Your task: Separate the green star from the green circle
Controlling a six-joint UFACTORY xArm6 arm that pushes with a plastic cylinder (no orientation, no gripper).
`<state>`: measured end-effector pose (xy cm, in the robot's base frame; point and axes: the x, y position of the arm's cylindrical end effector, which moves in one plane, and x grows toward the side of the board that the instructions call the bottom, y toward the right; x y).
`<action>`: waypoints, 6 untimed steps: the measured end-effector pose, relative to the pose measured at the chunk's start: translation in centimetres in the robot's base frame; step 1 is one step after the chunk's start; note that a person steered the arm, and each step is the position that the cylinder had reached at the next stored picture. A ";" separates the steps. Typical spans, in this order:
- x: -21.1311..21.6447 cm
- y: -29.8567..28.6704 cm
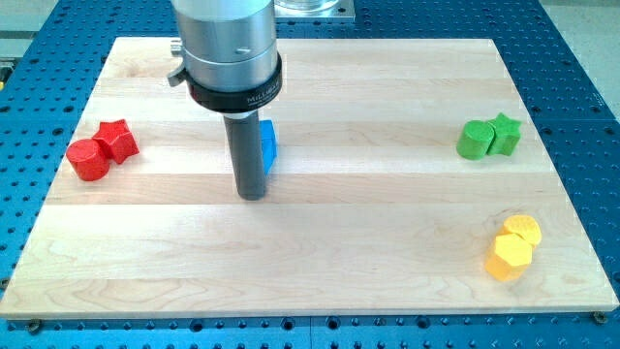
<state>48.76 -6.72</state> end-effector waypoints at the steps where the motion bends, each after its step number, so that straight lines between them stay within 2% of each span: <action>1: 1.1 2.8; 3: 1.1 5.2; 5: 2.0 11.0; 6: 2.0 11.6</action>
<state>50.78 4.88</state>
